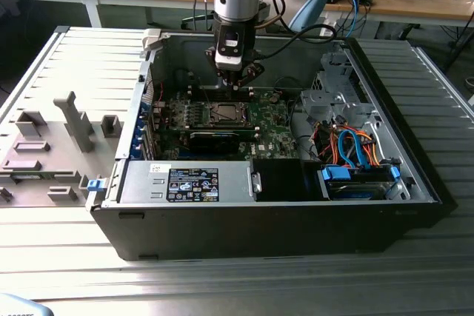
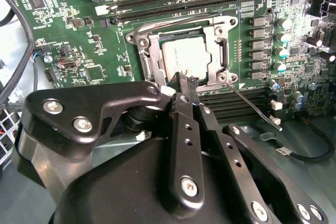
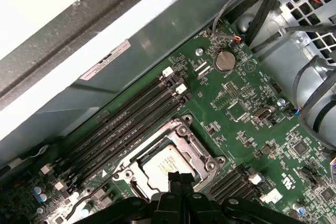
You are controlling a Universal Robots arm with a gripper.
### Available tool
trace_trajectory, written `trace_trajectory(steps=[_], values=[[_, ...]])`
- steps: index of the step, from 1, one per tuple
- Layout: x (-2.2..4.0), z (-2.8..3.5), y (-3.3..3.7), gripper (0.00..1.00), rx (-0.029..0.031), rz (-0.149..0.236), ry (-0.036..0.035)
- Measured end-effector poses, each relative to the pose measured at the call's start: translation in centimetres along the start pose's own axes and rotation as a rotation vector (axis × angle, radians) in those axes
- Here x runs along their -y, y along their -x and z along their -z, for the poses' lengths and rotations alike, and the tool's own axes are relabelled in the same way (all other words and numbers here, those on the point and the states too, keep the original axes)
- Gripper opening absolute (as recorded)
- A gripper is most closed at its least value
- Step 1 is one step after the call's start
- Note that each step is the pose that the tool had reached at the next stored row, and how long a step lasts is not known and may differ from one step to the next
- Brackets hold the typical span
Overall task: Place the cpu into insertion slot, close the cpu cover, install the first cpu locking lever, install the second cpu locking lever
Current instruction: 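Install the first cpu locking lever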
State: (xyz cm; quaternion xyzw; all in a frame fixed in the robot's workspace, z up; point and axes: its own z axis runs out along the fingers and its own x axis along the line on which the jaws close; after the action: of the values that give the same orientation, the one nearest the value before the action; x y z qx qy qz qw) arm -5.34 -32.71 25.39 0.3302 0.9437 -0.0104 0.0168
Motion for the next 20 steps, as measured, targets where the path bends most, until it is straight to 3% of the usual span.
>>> trace_trajectory(steps=[20], values=[[0.0,0.0,0.0,0.11,0.0003,0.032,0.0013]])
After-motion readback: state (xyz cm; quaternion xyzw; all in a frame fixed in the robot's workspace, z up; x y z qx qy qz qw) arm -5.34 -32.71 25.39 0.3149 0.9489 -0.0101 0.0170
